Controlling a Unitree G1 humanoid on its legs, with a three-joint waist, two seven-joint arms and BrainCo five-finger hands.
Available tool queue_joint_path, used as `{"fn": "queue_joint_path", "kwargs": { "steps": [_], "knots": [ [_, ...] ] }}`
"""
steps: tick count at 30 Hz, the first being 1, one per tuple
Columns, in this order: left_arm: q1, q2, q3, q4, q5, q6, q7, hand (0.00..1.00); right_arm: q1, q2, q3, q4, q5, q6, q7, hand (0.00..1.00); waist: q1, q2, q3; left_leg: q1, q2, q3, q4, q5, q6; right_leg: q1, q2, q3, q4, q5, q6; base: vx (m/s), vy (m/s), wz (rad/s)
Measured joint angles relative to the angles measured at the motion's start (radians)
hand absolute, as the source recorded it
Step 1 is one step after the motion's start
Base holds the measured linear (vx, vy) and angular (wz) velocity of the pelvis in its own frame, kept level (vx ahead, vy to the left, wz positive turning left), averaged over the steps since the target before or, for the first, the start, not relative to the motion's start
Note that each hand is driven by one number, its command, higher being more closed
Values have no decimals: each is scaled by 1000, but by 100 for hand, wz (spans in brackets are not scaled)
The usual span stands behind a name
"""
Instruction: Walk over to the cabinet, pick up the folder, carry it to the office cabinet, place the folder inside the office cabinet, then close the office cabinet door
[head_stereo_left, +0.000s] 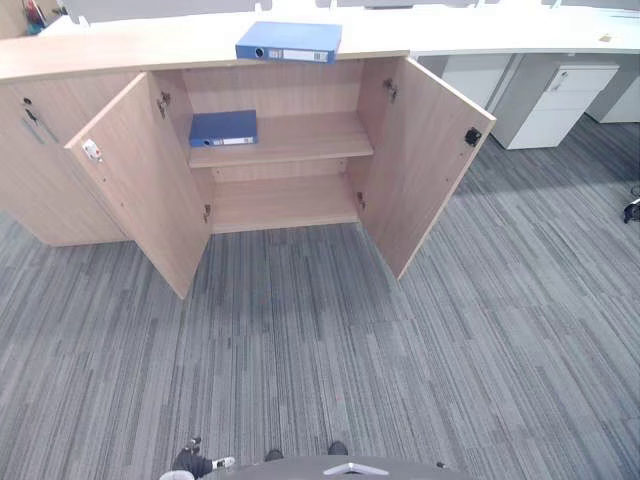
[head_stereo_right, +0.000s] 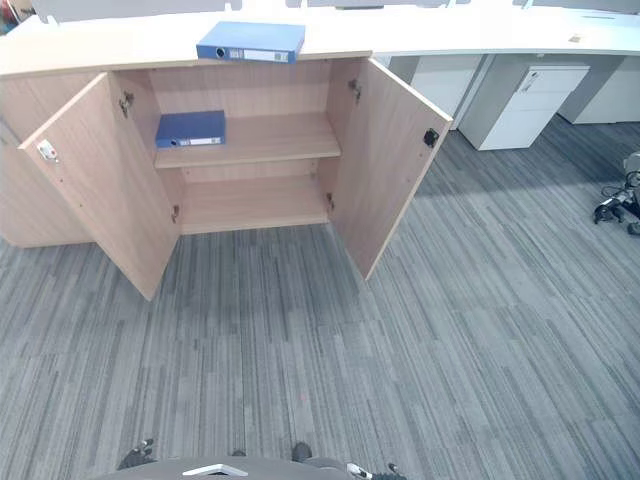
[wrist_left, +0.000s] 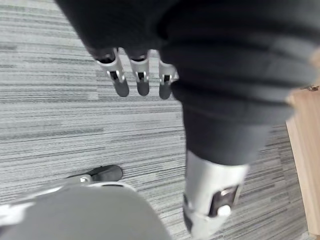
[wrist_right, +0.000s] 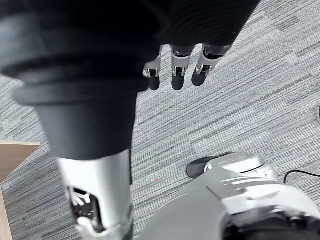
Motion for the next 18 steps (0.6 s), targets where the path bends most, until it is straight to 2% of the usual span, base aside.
{"fn": "queue_joint_path", "kwargs": {
  "steps": [15, 18],
  "knots": [
    [-17, 1, -2, 18, 0, -1, 1, 0, -24, -1, 5, 0, -51, 0, 0, 0, -4, -1, 17, 11, -8, 3, -8, 8, 1, 23, -8, 1, -26, 20, 11, -46, 5, 0],
    [-18, 1, -4, 18, 0, -1, 4, 0, -24, -2, 12, -1, -85, 0, 0, 0, -5, -9, 24, 12, -9, 8, -9, 7, 0, 32, -10, 4, -46, 22, 9, -105, 4, -6]
  ]
}}
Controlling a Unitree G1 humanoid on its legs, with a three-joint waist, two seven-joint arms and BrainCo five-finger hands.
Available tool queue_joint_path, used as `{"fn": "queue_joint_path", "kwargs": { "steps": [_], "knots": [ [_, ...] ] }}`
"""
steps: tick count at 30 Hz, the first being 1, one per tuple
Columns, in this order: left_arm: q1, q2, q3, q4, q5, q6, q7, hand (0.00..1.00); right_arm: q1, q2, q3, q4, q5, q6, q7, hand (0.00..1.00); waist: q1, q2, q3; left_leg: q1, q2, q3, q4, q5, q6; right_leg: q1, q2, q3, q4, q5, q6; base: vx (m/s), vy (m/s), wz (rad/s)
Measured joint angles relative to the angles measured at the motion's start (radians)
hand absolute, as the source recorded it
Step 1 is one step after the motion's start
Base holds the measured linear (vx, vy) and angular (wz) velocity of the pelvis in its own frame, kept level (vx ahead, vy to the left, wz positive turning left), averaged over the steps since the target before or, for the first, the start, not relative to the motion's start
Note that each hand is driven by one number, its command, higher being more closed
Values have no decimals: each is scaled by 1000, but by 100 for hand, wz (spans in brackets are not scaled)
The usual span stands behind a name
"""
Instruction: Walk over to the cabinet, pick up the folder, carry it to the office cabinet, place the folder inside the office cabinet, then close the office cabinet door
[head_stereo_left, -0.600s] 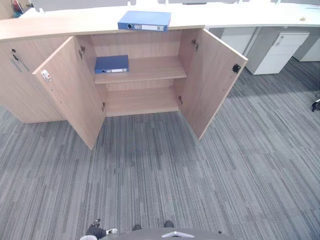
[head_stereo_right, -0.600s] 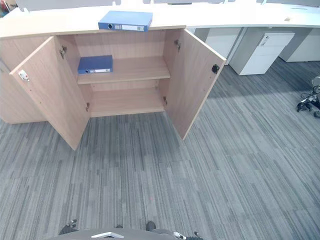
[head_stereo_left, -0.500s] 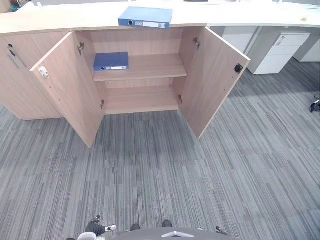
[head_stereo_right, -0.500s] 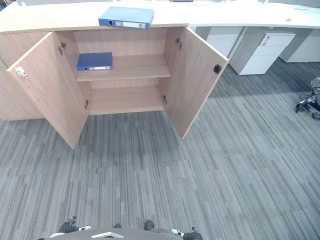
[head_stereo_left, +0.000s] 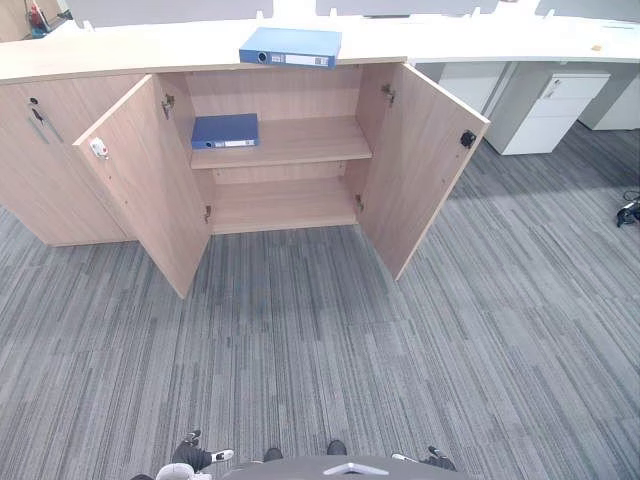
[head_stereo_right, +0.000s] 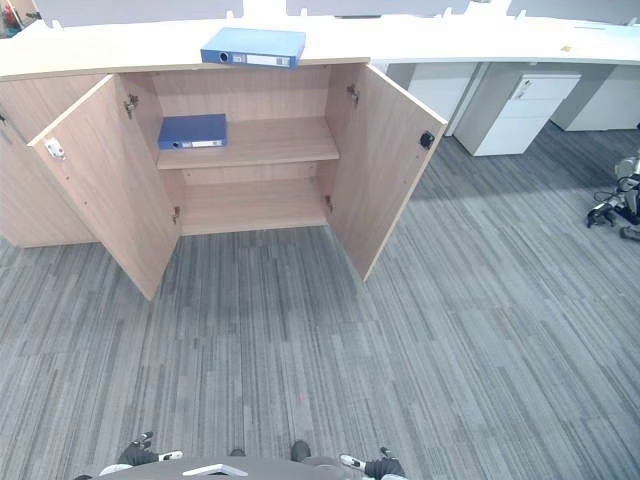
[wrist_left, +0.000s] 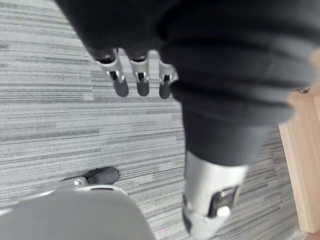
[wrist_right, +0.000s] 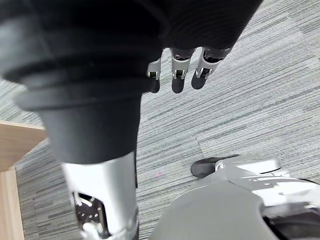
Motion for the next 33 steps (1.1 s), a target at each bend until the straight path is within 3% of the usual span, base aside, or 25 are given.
{"fn": "queue_joint_path", "kwargs": {
  "steps": [12, 17, 19, 20, 22, 24, 25, 26, 28, 30, 32, 33],
  "knots": [
    [-9, 2, -2, -1, 0, 0, 16, 0, -23, -2, 1, 1, -7, 14, 0, 0, 13, 0, 2, -21, 0, 84, 2, -43, 3, -45, 1, 70, -3, 10, 13, 34, 13, -22],
    [-19, 3, 11, -5, 0, 0, 16, 0, -57, -1, 0, 0, -40, 22, 1, 0, 21, -5, 6, -40, -3, 126, 32, -86, 18, -102, 2, 113, 51, -26, 26, 130, 33, -26],
    [-26, 2, 16, -9, -1, 1, 16, 0, -68, -1, -6, -3, -40, 22, 1, 0, 23, -3, 14, -64, 0, 133, 113, -141, 22, -139, -1, 118, 156, -88, 36, 193, 52, -10],
    [-30, 0, 16, -13, -1, 1, 17, 0, -68, -2, -10, -10, -40, 22, 2, 0, 23, 2, 20, -63, 0, 133, 149, -168, 25, -175, -3, 115, 271, -137, 48, 141, 51, 6],
    [-43, -2, 16, -30, -3, 1, 17, 0, -68, -6, -11, -41, -39, 21, 2, 0, 20, 11, 53, -41, -1, 129, 178, -189, 30, -266, -1, 109, 540, -176, 67, 108, 75, 17],
    [-49, -5, 16, -41, -3, 0, 17, 0, -69, -4, -15, -52, -37, 17, 2, 0, 11, 22, 69, -12, -6, 103, 181, -202, 51, -350, -8, 89, 735, -188, 57, 143, 75, 36],
    [-58, -4, 26, -41, -5, 1, 18, 0, -72, -1, -22, -61, -37, 17, 2, 0, 7, 11, 81, 14, -13, 85, 178, -216, 65, -384, -27, 56, 826, -236, 50, 228, 61, 53],
    [-66, -13, 58, -41, -6, 1, 19, 0, -70, 7, -28, -67, -37, 17, 2, 0, 7, 6, 86, 42, -11, 64, 170, -228, 61, -409, -32, 25, 848, -288, 50, 219, 37, 42],
    [-75, -26, 82, -41, -15, 1, 22, 0, -69, 7, -32, -79, -37, 16, 2, 0, 2, 8, 89, 62, -3, 44, 160, -239, 58, -436, -27, -5, 802, -311, 46, 194, -39, 32],
    [-77, -39, 88, -41, -22, 2, 24, 0, -84, -5, -32, -80, -37, 16, 2, 0, -11, 21, 97, 85, 16, 29, 131, -245, 47, -458, -4, -34, 645, -280, 24, 229, -74, 30],
    [-74, -48, 83, -39, -22, 1, 23, 0, -85, -1, -33, -79, -29, 16, 0, 0, -30, 24, 100, 106, 23, -6, 109, -265, 9, -456, 10, -28, 427, -150, -5, 311, -113, 47],
    [-73, -54, 85, -39, -22, 1, 23, 0, -80, 0, -38, -78, -26, 16, 0, 0, -36, 24, 101, 121, 23, -13, 105, -272, -4, -450, 7, -29, 411, -114, -9, 427, -174, 56]
  ]
}}
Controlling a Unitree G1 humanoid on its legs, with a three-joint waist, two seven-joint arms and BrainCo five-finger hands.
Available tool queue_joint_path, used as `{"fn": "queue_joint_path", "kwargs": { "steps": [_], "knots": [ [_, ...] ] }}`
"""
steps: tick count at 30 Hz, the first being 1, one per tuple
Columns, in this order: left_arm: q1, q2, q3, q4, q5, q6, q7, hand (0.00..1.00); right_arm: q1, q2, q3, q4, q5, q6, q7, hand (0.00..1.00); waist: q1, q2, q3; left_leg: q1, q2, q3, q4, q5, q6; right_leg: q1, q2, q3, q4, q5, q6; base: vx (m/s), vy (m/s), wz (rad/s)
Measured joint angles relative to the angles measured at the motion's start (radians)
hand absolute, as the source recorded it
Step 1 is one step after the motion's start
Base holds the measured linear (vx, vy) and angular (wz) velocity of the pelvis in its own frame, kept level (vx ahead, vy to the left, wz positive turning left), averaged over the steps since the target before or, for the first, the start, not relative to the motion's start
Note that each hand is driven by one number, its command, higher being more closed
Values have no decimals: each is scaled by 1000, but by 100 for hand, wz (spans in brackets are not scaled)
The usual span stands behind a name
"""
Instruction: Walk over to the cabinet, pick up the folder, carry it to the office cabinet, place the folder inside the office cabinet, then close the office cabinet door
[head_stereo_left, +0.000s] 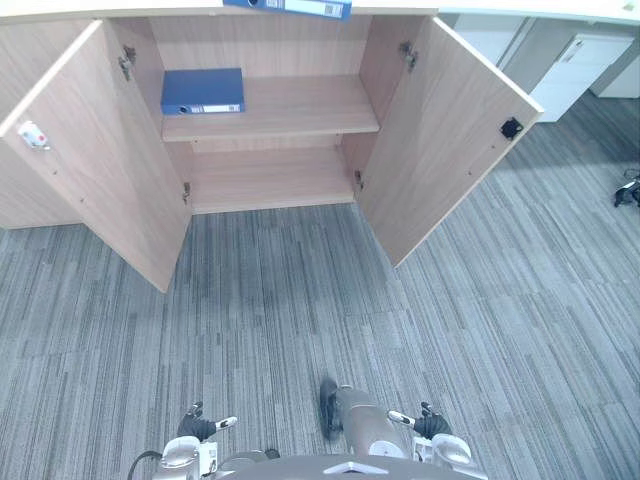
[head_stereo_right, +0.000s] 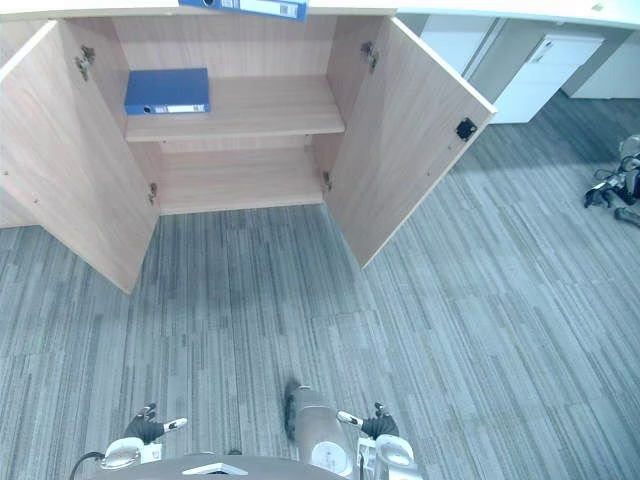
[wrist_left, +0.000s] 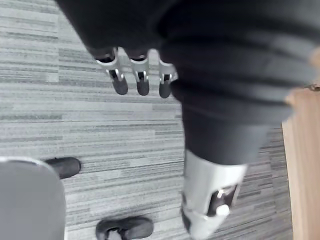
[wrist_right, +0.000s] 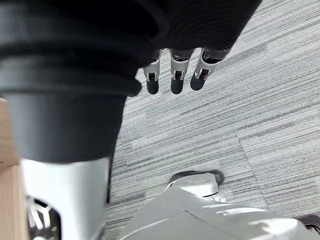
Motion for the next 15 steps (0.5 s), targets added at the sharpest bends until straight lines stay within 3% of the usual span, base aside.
{"fn": "queue_joint_path", "kwargs": {
  "steps": [1, 2, 3, 4, 5, 6, 7, 9, 12, 14, 15],
  "knots": [
    [-3, -24, 15, 2, 0, 0, 1, 0, 1, 0, -15, 0, 7, 0, 0, 0, -8, 14, 5, 29, 22, -16, 4, -13, -25, 17, 12, -17, 16, 52, -13, 474, -204, 41],
    [-5, -40, 24, -1, 0, -3, 0, 0, 1, -7, -20, -1, 7, 0, 0, 0, -2, 36, 4, 19, 42, -14, 30, -8, -47, 24, 22, -29, 19, 34, -29, 479, -212, 30],
    [-8, -53, 38, -2, 0, -4, 0, 0, 1, -9, -23, -3, 7, -1, -2, 0, 1, 41, 6, -7, 47, -9, 91, -2, -61, 33, 24, -33, 26, 16, -43, 448, -221, 9],
    [-6, -73, 70, -3, 0, -4, -2, 0, 1, -9, -25, -10, 8, 0, -11, 0, 1, 43, 9, -62, 62, 4, 244, 2, -68, 66, 26, -33, 11, -2, -54, 460, -222, 14],
    [-6, -85, 112, -16, 0, -4, -3, 0, 11, -8, -24, -23, 9, 3, -19, 0, 1, 46, 11, -152, 100, 16, 509, 13, -81, 130, 33, -34, -20, -20, -65, 456, -220, 12],
    [-4, -88, 123, -30, 0, -4, -3, 0, 20, -8, -21, -38, 9, 3, -22, 0, 5, 49, 14, -194, 126, 21, 637, 19, -85, 166, 42, -34, -33, -29, -72, 419, -203, 3],
    [0, -94, 144, -55, 0, -7, -5, 0, 32, -6, -10, -58, 14, 1, -27, 0, 17, 47, 16, -258, 188, 39, 844, 19, -85, 232, 58, -33, -50, -49, -89, 297, -154, -11],
    [-2, -94, 148, -90, -1, -11, -6, 0, 36, 2, 1, -80, 34, 0, -34, 0, 39, 32, 25, -341, 264, 74, 1006, 17, -82, 308, 66, -17, -65, -80, -102, 371, -164, -27],
    [-2, -101, 148, -121, -20, -17, -5, 0, 34, 17, -1, -92, 52, 1, -35, 0, 62, 28, 19, -448, 306, 133, 946, 8, -74, 394, 62, 30, -120, -107, -101, 295, -23, -37],
    [-4, -109, 148, -120, -23, -21, -4, 0, 29, 40, -12, -90, 70, 2, -35, 0, 66, 23, 19, -468, 292, 195, 798, -4, -75, 444, 40, 53, -152, -106, -91, 361, 103, -36],
    [-8, -108, 147, -119, -23, -26, -5, 0, 22, 61, -20, -90, 74, 3, -34, 0, 74, 16, 18, -488, 251, 224, 655, -1, -81, 477, 11, 65, -184, -108, -76, 346, 138, -26]
  ]
}}
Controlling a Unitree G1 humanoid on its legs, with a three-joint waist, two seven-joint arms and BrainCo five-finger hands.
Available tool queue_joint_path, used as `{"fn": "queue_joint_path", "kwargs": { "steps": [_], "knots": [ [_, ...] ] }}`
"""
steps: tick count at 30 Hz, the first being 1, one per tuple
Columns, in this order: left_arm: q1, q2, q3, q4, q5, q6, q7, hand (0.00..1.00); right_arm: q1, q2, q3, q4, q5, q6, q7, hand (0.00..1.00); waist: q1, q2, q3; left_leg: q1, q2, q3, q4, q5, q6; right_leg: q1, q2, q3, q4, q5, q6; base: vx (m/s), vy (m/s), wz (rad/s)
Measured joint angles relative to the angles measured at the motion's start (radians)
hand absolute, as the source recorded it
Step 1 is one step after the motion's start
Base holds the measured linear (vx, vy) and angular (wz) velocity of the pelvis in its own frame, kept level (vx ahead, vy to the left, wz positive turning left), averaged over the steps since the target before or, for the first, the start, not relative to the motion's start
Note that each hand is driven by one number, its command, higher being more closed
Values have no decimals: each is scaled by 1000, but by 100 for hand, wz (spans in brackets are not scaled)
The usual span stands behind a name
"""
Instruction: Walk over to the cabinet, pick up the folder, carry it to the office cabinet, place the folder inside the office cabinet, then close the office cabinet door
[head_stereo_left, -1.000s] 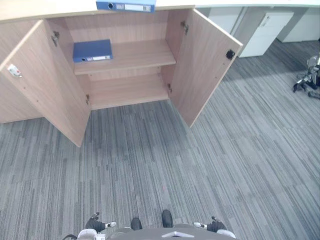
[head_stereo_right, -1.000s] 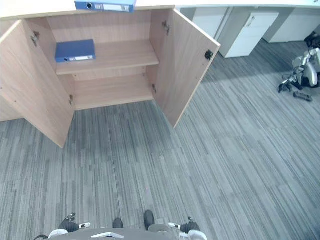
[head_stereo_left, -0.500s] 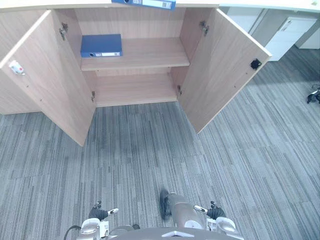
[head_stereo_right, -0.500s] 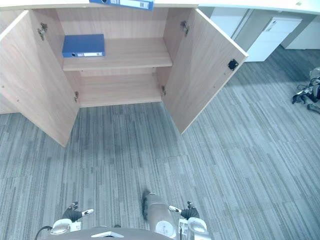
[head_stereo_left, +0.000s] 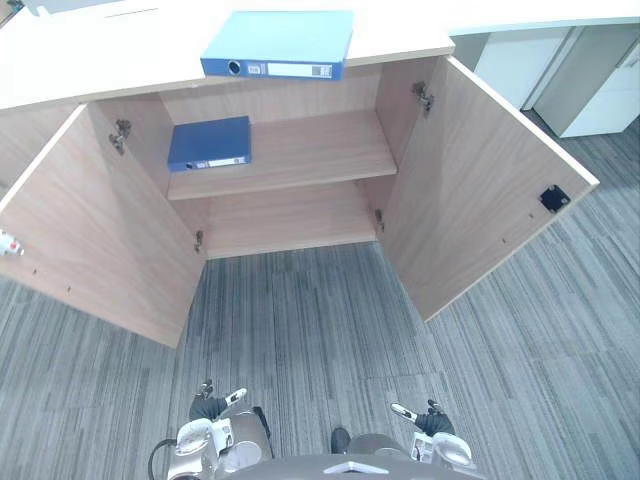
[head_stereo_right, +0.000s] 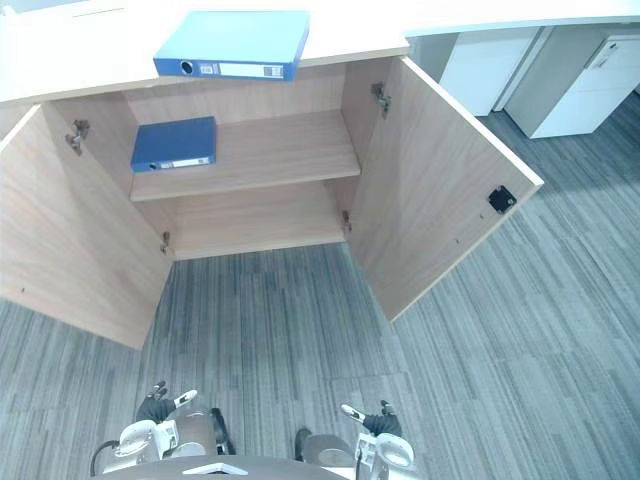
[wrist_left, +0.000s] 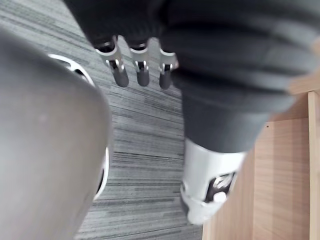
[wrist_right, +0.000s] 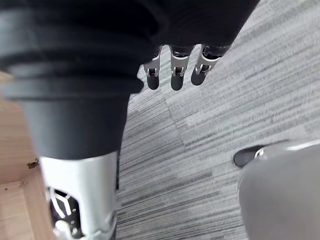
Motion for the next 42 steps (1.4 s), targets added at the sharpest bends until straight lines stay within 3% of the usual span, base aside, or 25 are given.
{"fn": "queue_joint_path", "kwargs": {
  "steps": [3, 4, 5, 6, 7, 9, 11, 12, 14, 15, 17, 19, 21, 22, 23, 24, 25, 27, 30, 32, 35, 37, 38, 39, 42],
  "knots": [
    [-3, 8, -20, 11, 2, -6, 0, 0, -1, 7, -21, 15, 0, 0, 1, 0, 11, -3, -11, -10, -90, -16, -301, 79, -6, 32, -42, 27, -49, -17, 40, 338, 167, -33],
    [-3, 13, -44, 26, 3, -7, 0, 0, -3, 1, -20, 22, 0, 0, 1, 0, 12, 9, -19, -19, -114, -52, -394, 153, 20, 45, -44, 41, -65, -33, 65, 430, 267, -47],
    [-4, 21, -42, 45, 1, -7, -2, 0, -4, 5, -21, 39, 0, 0, 1, 0, 16, -4, -33, -15, -132, -66, -383, 228, 64, 59, -62, 66, -62, -57, 91, 521, 324, -45],
    [-4, 30, -42, 48, 1, -7, -2, 0, -5, 8, -21, 52, -2, 0, 1, 0, 14, -16, -46, -14, -146, -59, -374, 226, 68, 58, -77, 77, -51, -64, 102, 451, 281, -39],
    [-4, 44, -46, 51, 1, -6, -3, 0, -3, 21, -22, 63, -4, 1, 1, 0, 12, -44, -59, 5, -171, -39, -380, 198, 75, 35, -101, 83, 5, -68, 109, 433, 258, -30],
    [-3, 56, -52, 62, -2, -5, -3, 0, 1, 36, -32, 68, -7, 0, 3, 0, 17, -60, -63, 59, -186, -12, -381, 162, 97, -20, -115, 108, 189, -69, 115, 416, 256, -31],
    [-1, 69, -83, 73, -15, 3, -3, 0, -2, 38, -32, 57, -10, -2, 5, 0, 6, -66, -65, 161, -216, -1, -411, 111, 115, -144, -133, 110, 548, -30, 223, 388, 230, -8],
    [-1, 72, -88, 79, -16, 3, -3, 0, -2, 38, -29, 53, -10, -2, 5, 0, 1, -63, -64, 181, -222, -1, -417, 101, 118, -175, -133, 105, 627, -30, 227, 377, 185, 9],
    [-1, 73, -91, 89, -17, 4, -2, 0, -10, 36, -29, 50, -10, -4, 5, 0, -1, -62, -62, 256, -229, -7, -444, 84, 121, -261, -134, 66, 782, -57, 201, 381, 115, 9],
    [2, 70, -91, 89, -17, 6, -2, 0, -12, 34, -28, 49, -10, -6, 6, 0, -4, -57, -59, 323, -228, -18, -491, 84, 120, -311, -128, 17, 809, -98, 160, 366, 53, 12],
    [4, 62, -84, 89, -17, 7, -2, 0, -15, 34, -24, 43, -10, -10, 6, 0, -10, -52, -56, 377, -215, -25, -526, 84, 120, -356, -109, -20, 770, -129, 128, 375, -35, 21],
    [3, 54, -79, 89, -18, 8, -2, 0, -24, 27, -20, 39, -10, -18, 9, 0, -17, -42, -52, 419, -194, -31, -553, 86, 117, -414, -74, -43, 610, -141, 110, 327, -111, 24],
    [2, 52, -79, 89, -17, 7, -2, 0, -27, 30, -18, 37, -10, -20, 11, 0, -26, -46, -55, 435, -194, -50, -563, 83, 81, -421, -54, -35, 356, -41, 90, 372, -184, 37],
    [0, 59, -68, 89, -17, 6, -4, 0, -18, 38, -23, 44, -6, -21, 13, 0, -28, -79, -65, 459, -222, -74, -587, 72, 47, -417, -74, -10, 232, 141, 76, 402, -199, 38],
    [-10, 20, -39, 110, -17, 7, -2, 0, -37, 15, -30, 46, -8, -21, 20, 0, -26, -17, -57, 490, -180, -82, -598, 51, 15, -405, -48, -39, 276, 104, 60, 330, -168, 38],
    [-9, 8, -35, 119, -17, 6, -2, 0, -37, 8, -30, 47, -11, -20, 20, 0, -29, -5, -65, 489, -172, -82, -594, 53, 11, -395, -45, -45, 269, 83, 64, 320, -165, 28],
    [-10, -14, -18, 117, -16, 5, -2, 0, -36, -2, -35, 48, -10, -20, 20, 0, -26, 16, -67, 485, -152, -82, -560, 55, 6, -380, -40, -67, 266, 62, 54, 319, -203, 43],
    [-14, -24, 0, 115, -16, 5, -3, 0, -34, -6, -39, 49, -10, -19, 17, 0, -30, 25, -60, 451, -116, -84, -420, 52, 3, -314, -34, -93, 242, 35, 42, 283, -212, 49],
    [-9, -36, 37, 53, -16, 5, -4, 0, -4, -6, -18, 33, -10, -18, 17, 0, -14, 19, -58, 243, 11, -81, 103, 48, -22, -186, -14, -122, 185, -9, 27, 212, -165, 21],
    [-8, -37, 37, 43, -16, 5, -4, 0, -1, -5, -19, 33, -10, -13, 16, 0, -11, 17, -57, 204, 33, -61, 146, 40, -14, -159, -12, -121, 171, -9, 21, 145, -41, -19],
    [-13, -37, 36, 39, -14, 5, -4, 0, 4, -2, -21, 32, -9, 2, 15, 0, -5, 10, -58, 177, 26, -14, -11, 27, -2, -114, -21, -89, 138, -8, 28, 201, 74, -35],
    [-19, -36, 35, 41, -14, 4, -4, 0, 6, 2, -27, 33, -9, 4, 15, 0, -1, 2, -60, 179, -20, -27, -260, 52, -12, -111, -39, -56, 138, -11, 50, 278, 247, -42],
    [-22, -39, 32, 48, -13, 4, -4, 0, 6, 4, -41, 33, -9, 4, 15, 0, 0, 5, -61, 196, -45, -30, -391, 147, -14, -112, -45, -38, 138, -17, 71, 181, 193, -31],
    [-23, -45, 30, 50, -12, 4, -5, 0, 5, 4, -44, 37, -9, 4, 15, 0, 1, 14, -67, 204, -52, -27, -428, 174, 2, -110, -47, -30, 136, -22, 84, 164, 196, -21],
    [-26, -12, 16, 60, -11, 5, -4, 0, 6, 38, -64, 51, -9, 3, 15, 0, -3, -43, -79, 259, -116, -8, -493, 185, 4, -72, -93, -4, 83, -13, 114, 147, 195, -9]
  ]
}}
